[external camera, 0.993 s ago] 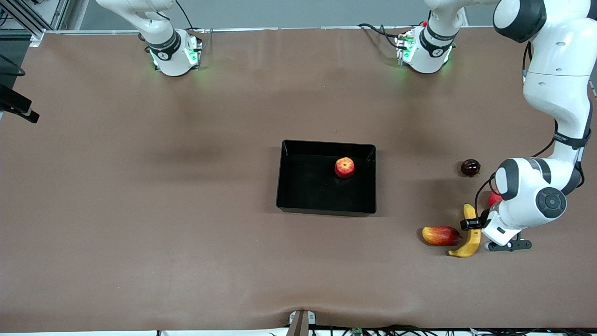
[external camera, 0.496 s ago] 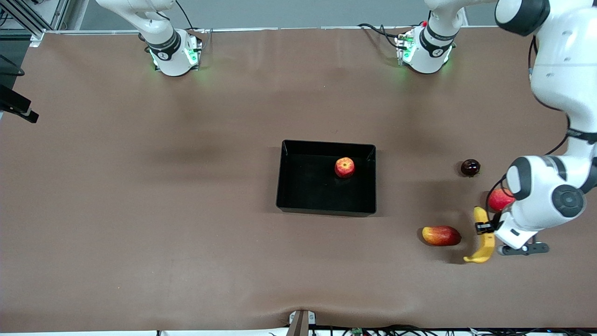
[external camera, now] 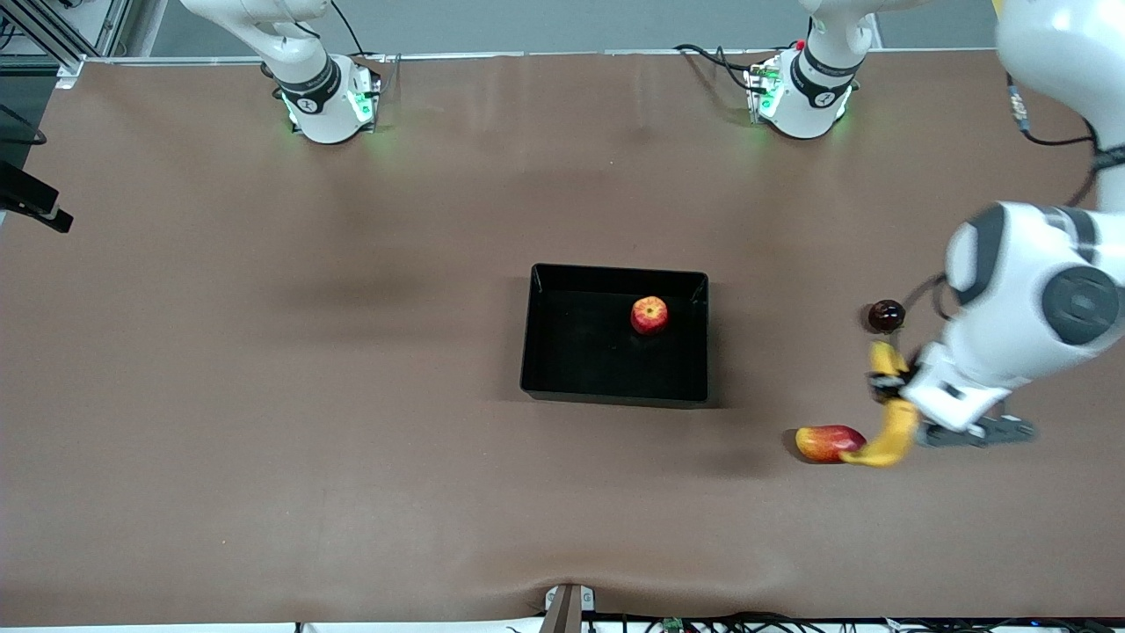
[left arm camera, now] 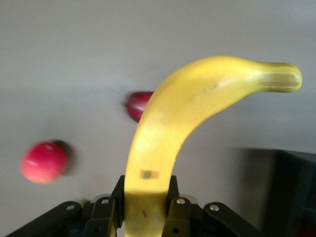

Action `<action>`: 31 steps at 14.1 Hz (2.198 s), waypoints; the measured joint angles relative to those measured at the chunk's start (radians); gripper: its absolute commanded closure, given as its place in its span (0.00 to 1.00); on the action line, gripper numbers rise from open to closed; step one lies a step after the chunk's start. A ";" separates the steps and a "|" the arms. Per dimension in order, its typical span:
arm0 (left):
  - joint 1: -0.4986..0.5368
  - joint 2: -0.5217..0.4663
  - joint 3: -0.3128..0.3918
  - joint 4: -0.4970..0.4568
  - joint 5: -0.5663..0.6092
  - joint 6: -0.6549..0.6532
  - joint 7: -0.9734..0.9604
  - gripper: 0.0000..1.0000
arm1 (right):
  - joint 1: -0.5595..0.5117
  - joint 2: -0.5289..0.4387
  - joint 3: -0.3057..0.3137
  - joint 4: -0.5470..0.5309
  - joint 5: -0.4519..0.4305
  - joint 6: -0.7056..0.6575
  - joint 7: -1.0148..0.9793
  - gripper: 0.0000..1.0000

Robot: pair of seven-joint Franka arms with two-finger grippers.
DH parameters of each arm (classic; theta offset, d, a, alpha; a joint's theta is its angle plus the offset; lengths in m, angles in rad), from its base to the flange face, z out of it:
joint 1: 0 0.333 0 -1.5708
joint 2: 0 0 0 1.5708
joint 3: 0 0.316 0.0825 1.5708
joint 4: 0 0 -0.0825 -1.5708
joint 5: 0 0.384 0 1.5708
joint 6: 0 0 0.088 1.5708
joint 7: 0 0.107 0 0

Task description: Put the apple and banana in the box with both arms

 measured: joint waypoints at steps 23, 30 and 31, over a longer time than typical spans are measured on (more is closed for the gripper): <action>-0.496 0.336 -0.064 0.023 0.066 0.239 -0.678 0.00 | -0.001 0.041 -0.006 0.001 0.000 -0.001 0.000 0.00; -0.349 0.097 -0.049 0.109 0.100 0.069 -0.567 0.00 | -0.001 0.041 -0.005 0.003 0.000 -0.001 0.000 0.00; -0.310 0.040 -0.049 0.112 0.100 0.010 -0.502 0.00 | -0.001 0.041 -0.005 0.003 0.000 -0.001 0.000 0.00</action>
